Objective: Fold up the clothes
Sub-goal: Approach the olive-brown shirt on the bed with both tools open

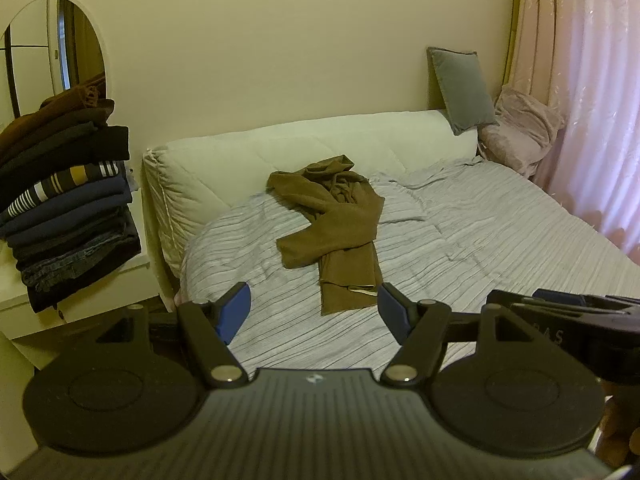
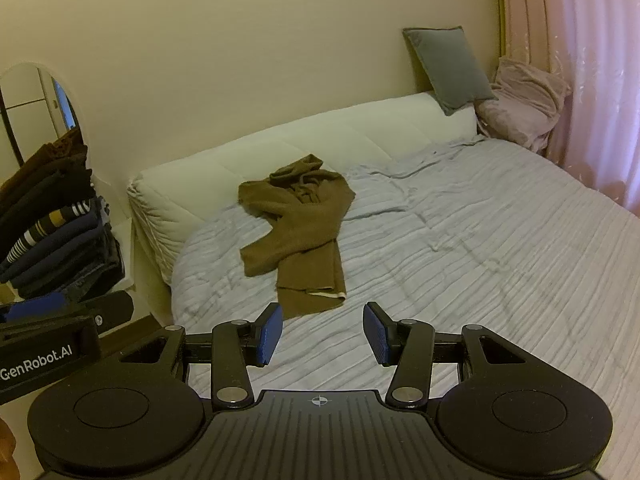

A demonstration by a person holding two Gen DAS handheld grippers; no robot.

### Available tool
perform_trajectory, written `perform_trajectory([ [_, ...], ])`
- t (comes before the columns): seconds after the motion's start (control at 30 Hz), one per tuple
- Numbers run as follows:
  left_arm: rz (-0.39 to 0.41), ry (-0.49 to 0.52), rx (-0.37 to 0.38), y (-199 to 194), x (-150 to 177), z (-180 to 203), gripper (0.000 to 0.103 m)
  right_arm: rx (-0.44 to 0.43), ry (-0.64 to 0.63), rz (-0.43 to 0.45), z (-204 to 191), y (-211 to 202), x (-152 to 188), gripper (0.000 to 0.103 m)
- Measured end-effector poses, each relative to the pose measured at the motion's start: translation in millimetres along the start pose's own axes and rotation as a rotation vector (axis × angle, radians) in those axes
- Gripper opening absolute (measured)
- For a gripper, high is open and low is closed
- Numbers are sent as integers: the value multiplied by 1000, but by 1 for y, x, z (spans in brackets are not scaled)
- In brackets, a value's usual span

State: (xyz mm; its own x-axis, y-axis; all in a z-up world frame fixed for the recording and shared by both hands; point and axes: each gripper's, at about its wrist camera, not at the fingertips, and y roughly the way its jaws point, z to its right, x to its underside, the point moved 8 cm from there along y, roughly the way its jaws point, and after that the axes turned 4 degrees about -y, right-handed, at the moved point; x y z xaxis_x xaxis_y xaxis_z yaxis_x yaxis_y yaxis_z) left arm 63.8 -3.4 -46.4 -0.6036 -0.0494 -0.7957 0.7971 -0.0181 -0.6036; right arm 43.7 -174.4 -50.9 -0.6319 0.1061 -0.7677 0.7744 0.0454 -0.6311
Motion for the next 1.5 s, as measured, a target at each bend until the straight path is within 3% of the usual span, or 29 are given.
perform_trajectory([
  [0.8, 3, 47, -56, -12, 10, 11, 67, -64, 44, 30, 14, -4, -13, 49],
  [1.5, 15, 69, -23, -6, -10, 38, 67, -35, 89, 64, 41, -2, -14, 49],
])
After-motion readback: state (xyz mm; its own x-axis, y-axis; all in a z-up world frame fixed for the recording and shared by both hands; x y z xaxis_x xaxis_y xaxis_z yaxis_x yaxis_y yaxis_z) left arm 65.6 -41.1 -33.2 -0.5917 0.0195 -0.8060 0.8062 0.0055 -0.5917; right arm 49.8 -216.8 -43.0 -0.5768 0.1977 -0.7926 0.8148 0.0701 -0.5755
